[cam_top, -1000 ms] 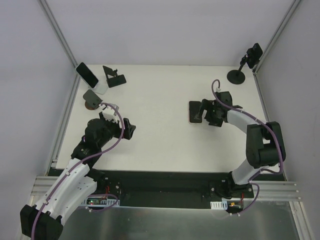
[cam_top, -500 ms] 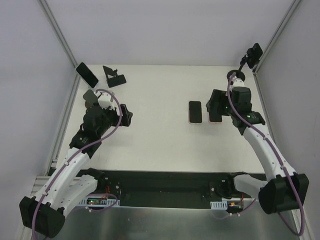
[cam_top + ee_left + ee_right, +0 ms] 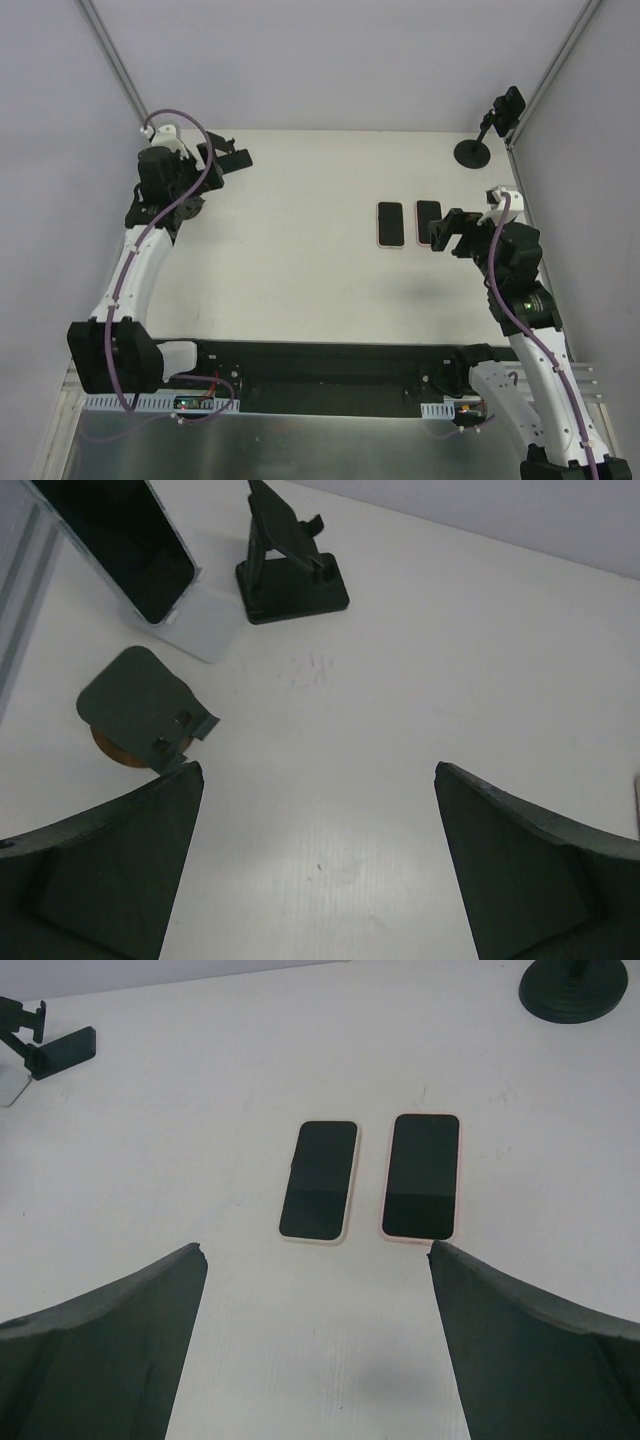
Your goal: Remove the phone from the phone stand
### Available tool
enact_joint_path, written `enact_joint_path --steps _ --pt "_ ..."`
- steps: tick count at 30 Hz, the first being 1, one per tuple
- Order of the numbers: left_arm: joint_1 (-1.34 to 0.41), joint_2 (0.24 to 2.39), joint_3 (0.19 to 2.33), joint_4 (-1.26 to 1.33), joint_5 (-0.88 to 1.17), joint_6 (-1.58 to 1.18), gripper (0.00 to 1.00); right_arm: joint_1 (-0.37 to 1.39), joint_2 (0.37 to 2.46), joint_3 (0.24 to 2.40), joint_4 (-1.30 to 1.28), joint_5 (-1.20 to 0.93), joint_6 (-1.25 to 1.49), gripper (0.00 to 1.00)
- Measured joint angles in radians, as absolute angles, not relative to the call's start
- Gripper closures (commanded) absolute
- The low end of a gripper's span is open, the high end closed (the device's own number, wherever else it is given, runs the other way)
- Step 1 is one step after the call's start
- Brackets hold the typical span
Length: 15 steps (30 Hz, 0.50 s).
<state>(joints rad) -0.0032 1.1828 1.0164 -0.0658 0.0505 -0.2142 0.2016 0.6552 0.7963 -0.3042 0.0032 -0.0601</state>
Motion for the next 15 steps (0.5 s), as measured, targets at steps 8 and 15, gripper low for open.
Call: enact_joint_path --steps 8,15 --pt "0.215 1.483 1.262 -0.034 0.195 -0.224 0.01 0.202 0.59 0.74 -0.328 -0.096 -0.049 0.04" --pt "0.369 1.722 1.459 0.021 0.394 -0.239 0.02 0.202 0.588 0.735 -0.361 -0.141 -0.039 0.04"
